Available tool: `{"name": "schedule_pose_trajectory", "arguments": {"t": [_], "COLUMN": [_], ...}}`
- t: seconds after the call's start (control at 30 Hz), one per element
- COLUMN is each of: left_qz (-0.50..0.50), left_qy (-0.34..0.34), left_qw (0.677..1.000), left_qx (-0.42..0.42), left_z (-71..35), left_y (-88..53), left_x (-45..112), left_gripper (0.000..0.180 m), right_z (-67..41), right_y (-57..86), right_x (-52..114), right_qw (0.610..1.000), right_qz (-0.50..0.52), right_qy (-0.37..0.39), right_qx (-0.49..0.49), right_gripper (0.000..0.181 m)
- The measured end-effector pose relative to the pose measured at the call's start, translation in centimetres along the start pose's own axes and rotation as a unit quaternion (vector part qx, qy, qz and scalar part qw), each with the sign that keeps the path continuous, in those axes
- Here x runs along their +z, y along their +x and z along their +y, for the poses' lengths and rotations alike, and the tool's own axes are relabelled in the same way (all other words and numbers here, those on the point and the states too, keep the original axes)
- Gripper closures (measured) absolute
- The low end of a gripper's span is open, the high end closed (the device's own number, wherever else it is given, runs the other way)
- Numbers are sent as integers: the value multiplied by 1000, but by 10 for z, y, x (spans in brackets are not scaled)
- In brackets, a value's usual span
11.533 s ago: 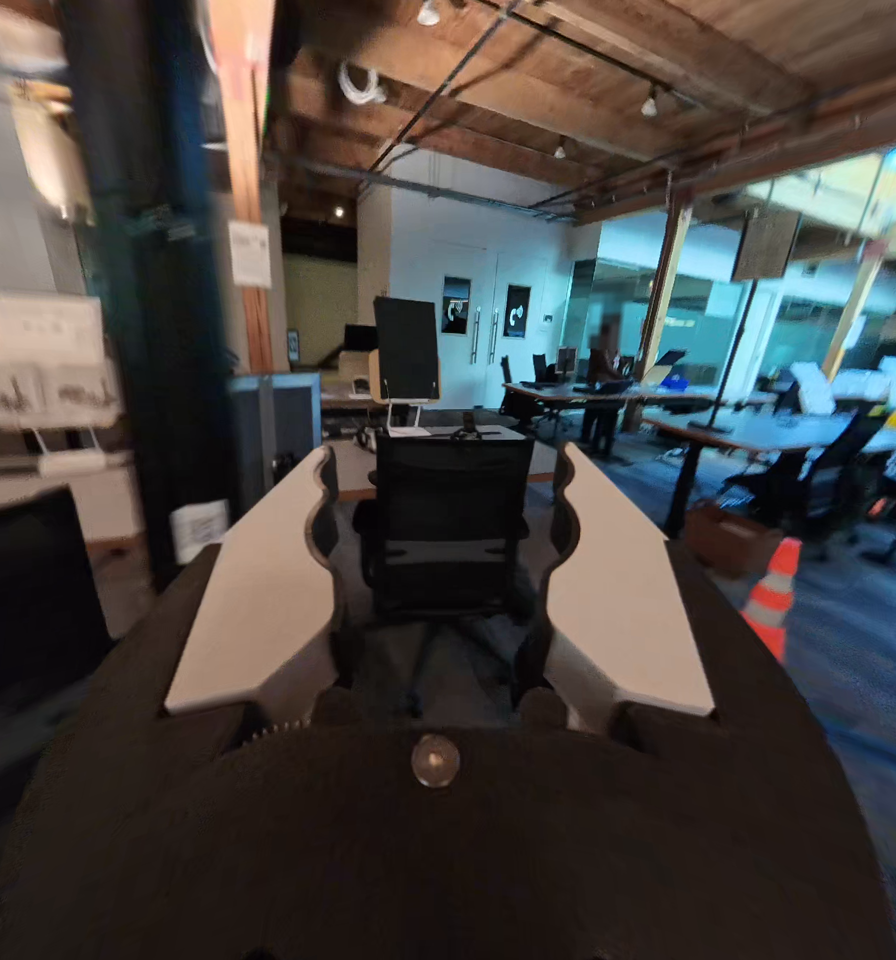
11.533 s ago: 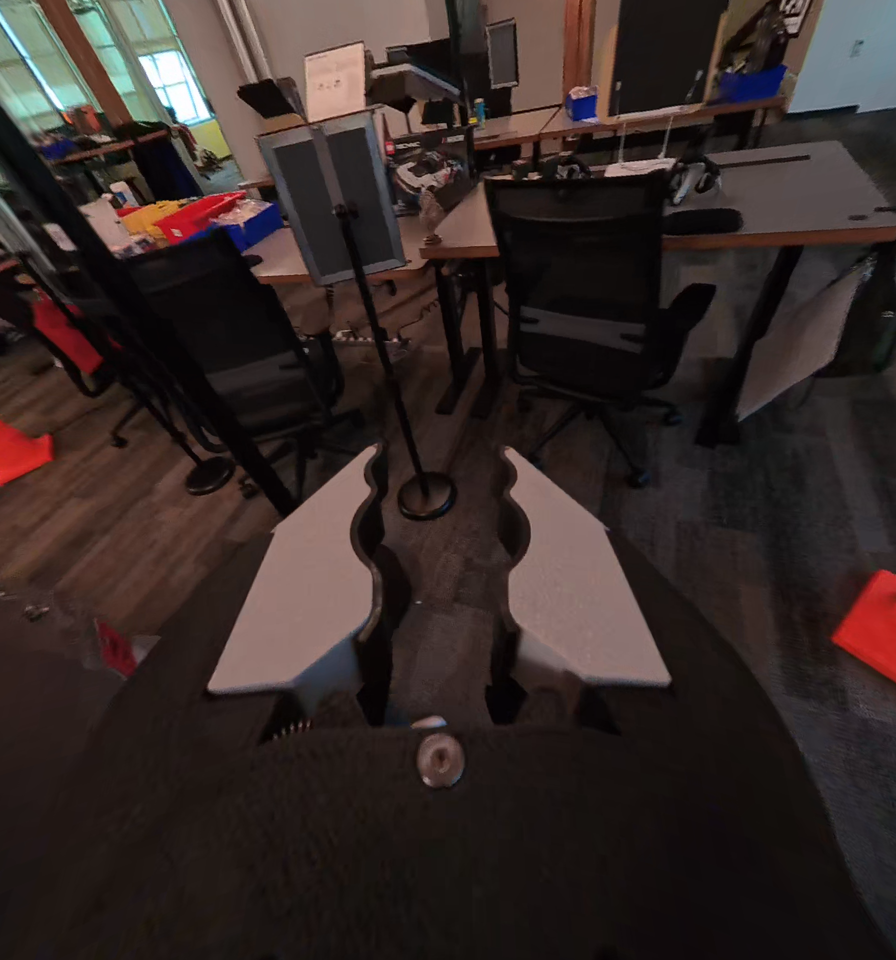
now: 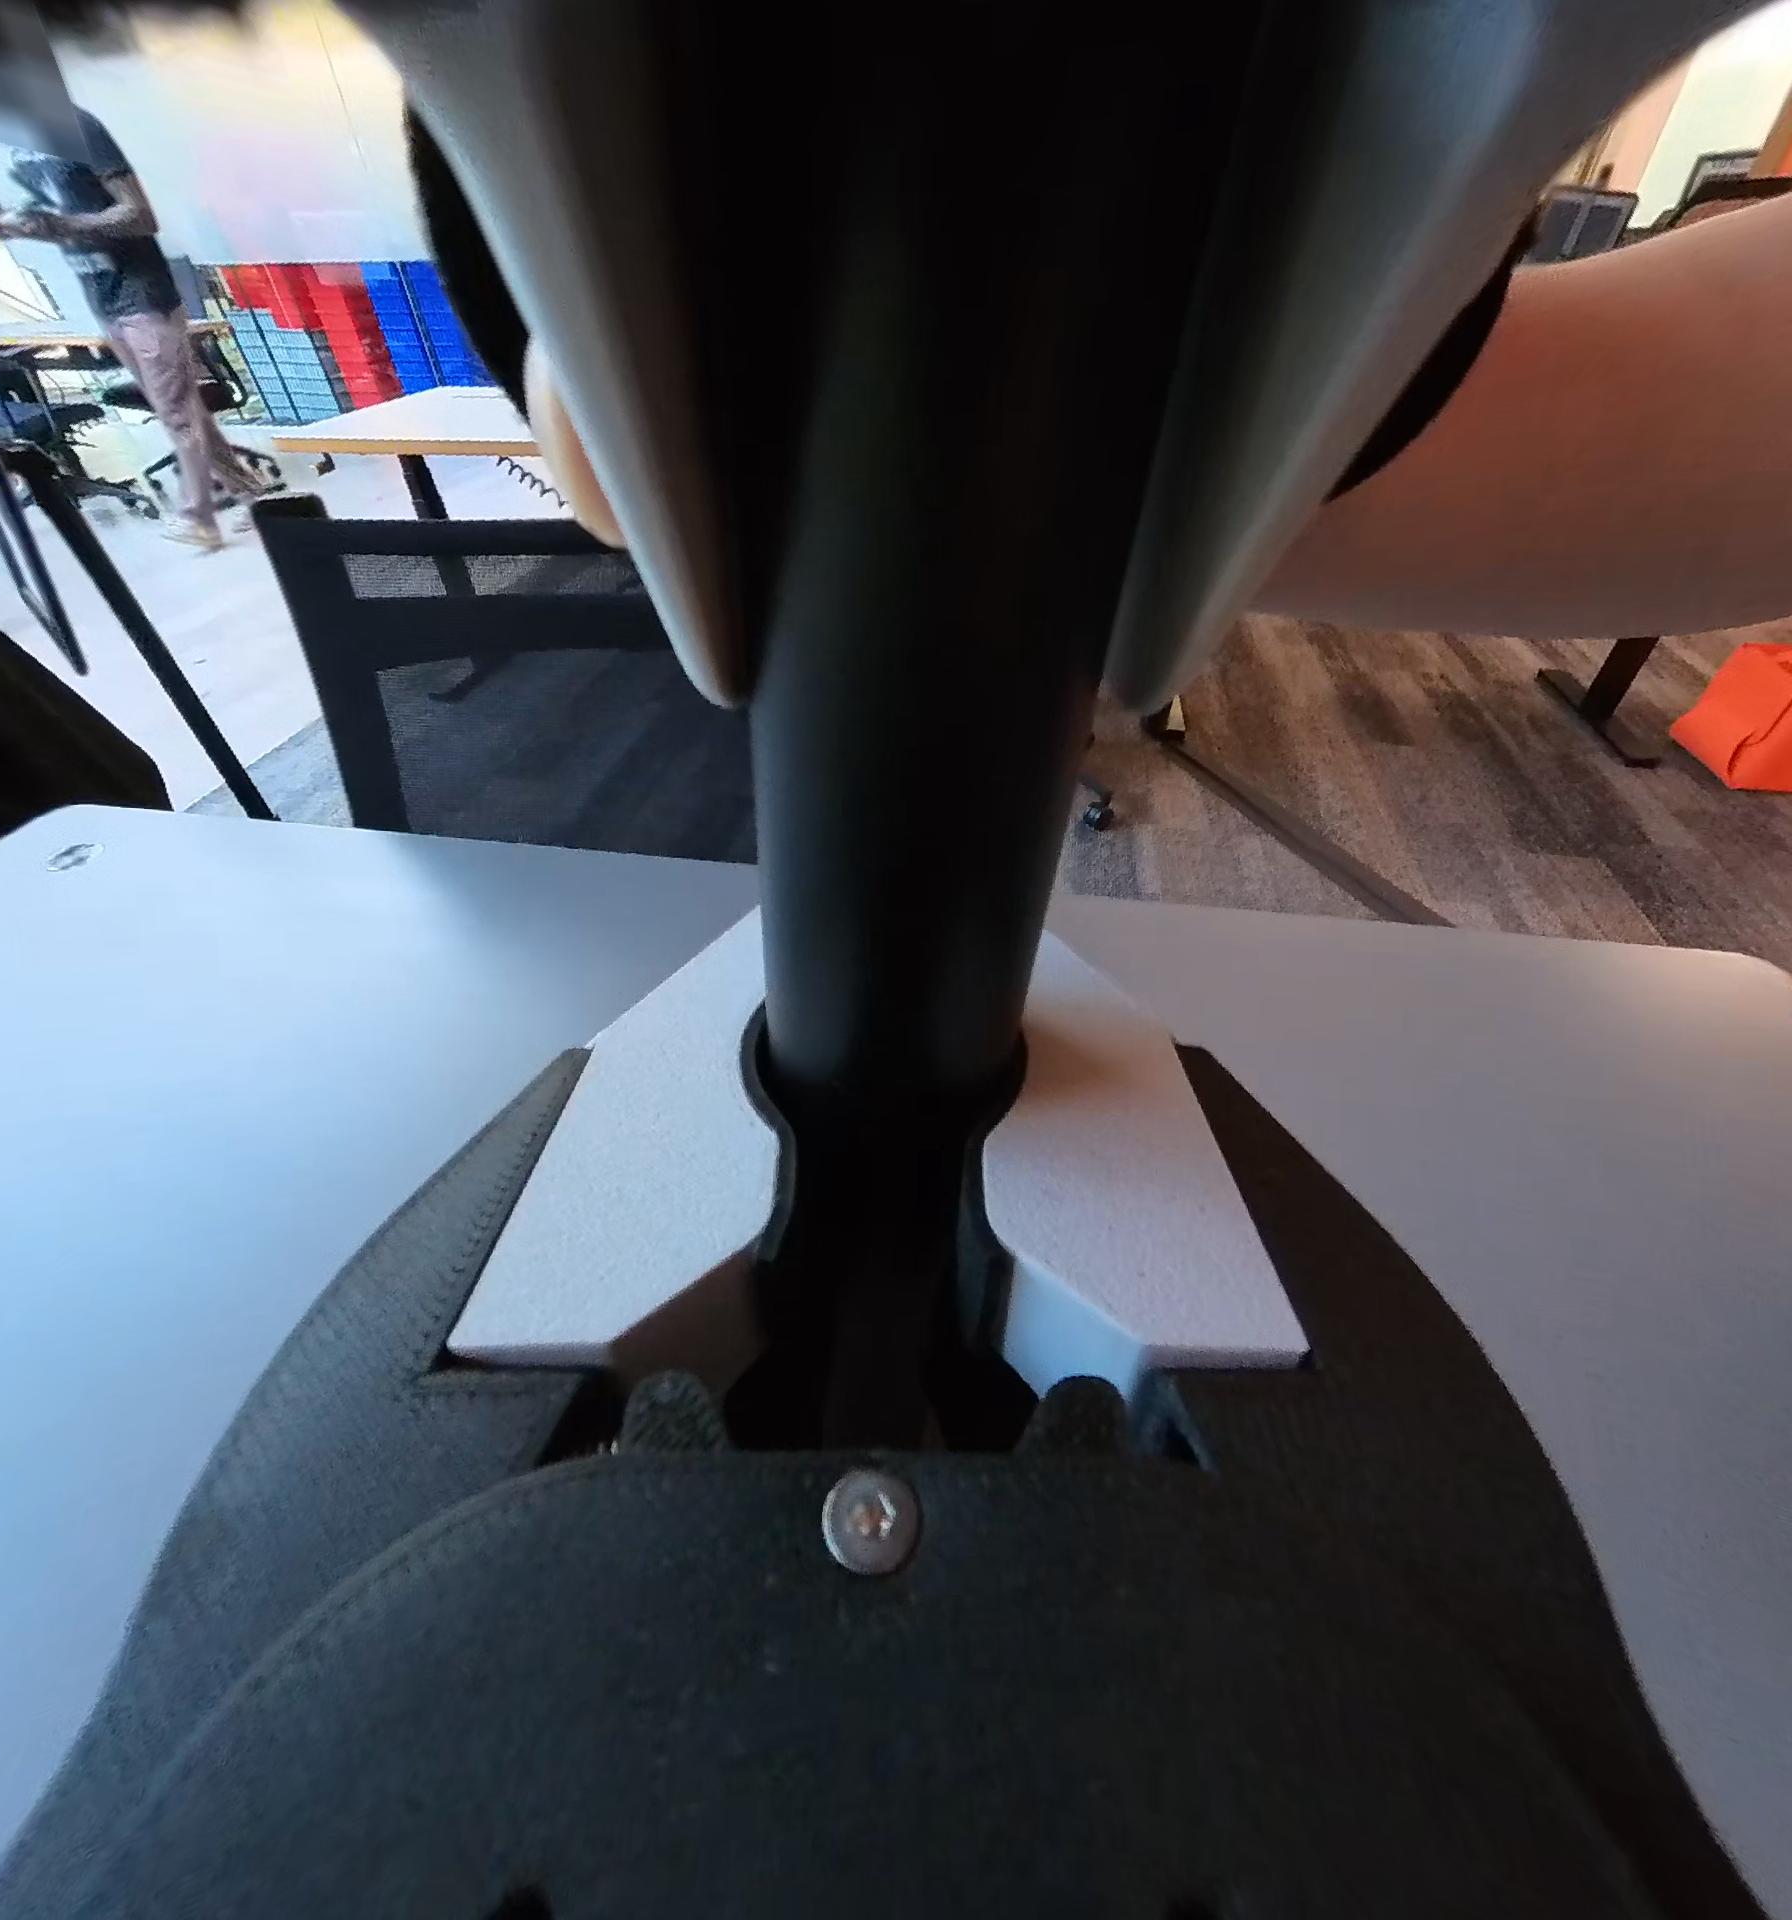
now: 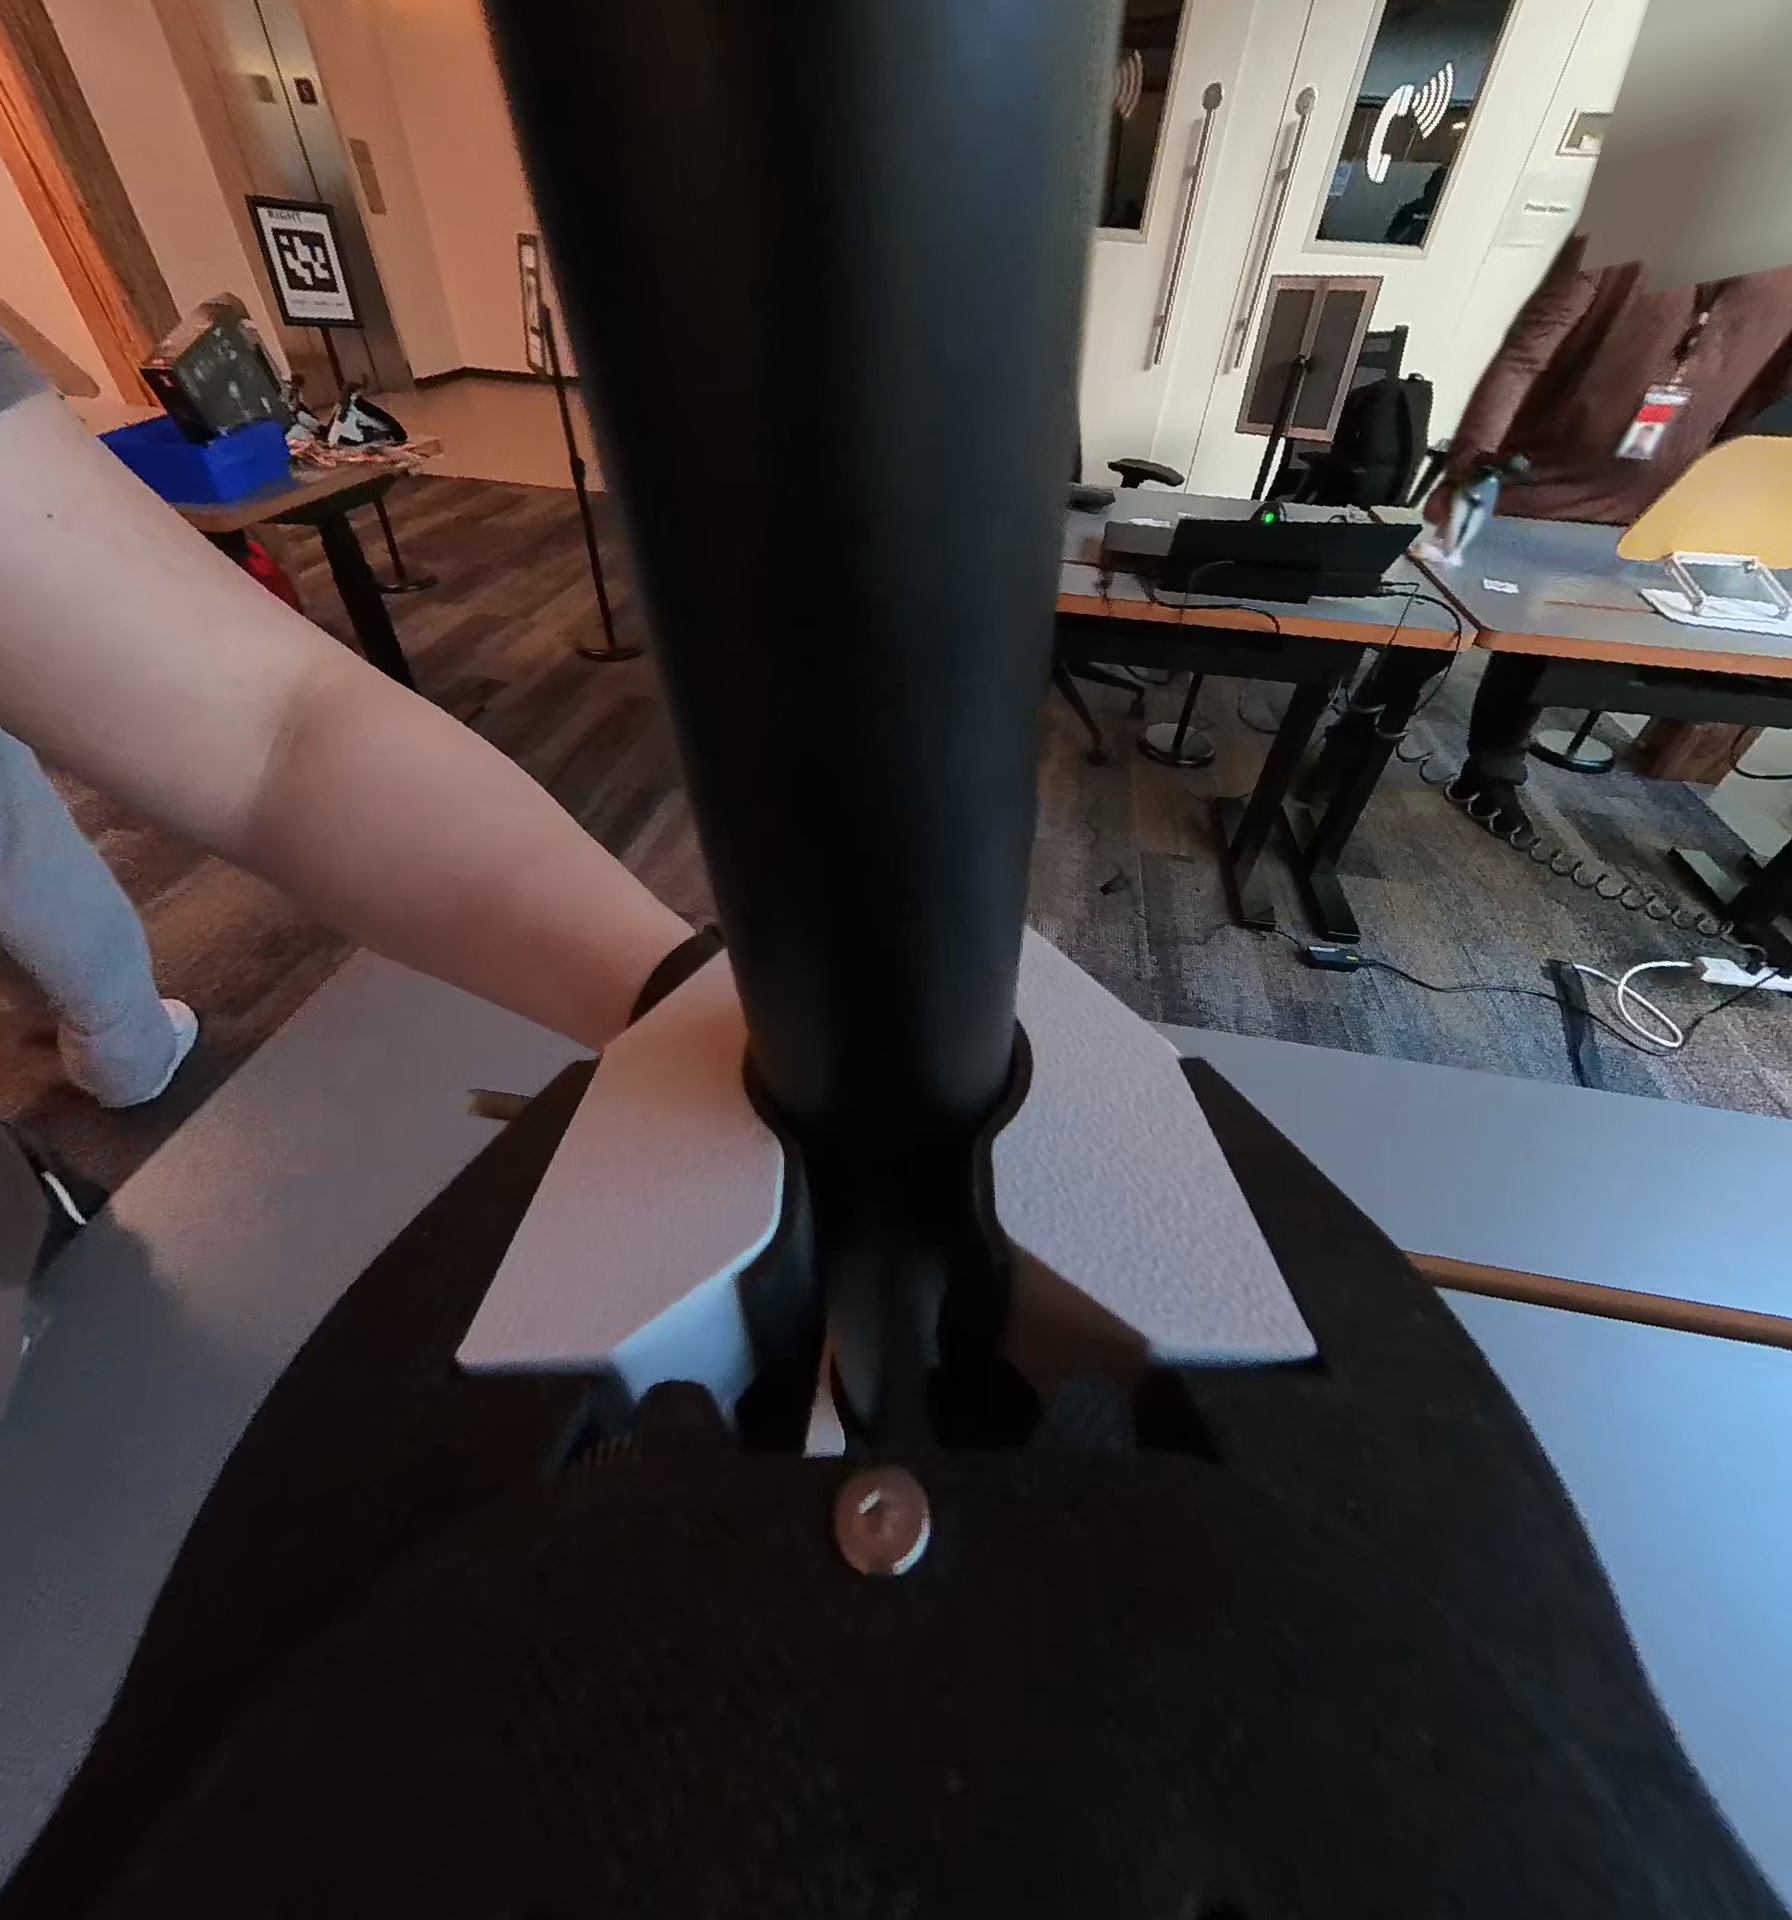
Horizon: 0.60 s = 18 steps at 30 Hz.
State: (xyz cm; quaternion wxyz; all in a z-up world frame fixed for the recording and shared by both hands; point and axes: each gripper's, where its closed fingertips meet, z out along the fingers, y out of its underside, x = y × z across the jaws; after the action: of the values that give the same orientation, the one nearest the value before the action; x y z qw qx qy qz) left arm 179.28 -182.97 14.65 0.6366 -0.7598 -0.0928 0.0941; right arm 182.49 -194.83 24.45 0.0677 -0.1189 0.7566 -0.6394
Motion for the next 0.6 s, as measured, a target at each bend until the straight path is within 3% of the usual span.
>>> {"name": "schedule_pose_trajectory", "arguments": {"t": [0.6], "left_qz": [2], "left_qy": [-3], "left_qw": [1000], "left_qx": [-9], "left_z": [14], "left_y": [-48], "left_x": [6], "left_gripper": [157], "right_z": [18], "right_y": [53], "right_x": [1], "right_qw": [1000], "right_qz": [-5], "right_qy": [-4], "right_qx": [8], "right_gripper": [159]}}
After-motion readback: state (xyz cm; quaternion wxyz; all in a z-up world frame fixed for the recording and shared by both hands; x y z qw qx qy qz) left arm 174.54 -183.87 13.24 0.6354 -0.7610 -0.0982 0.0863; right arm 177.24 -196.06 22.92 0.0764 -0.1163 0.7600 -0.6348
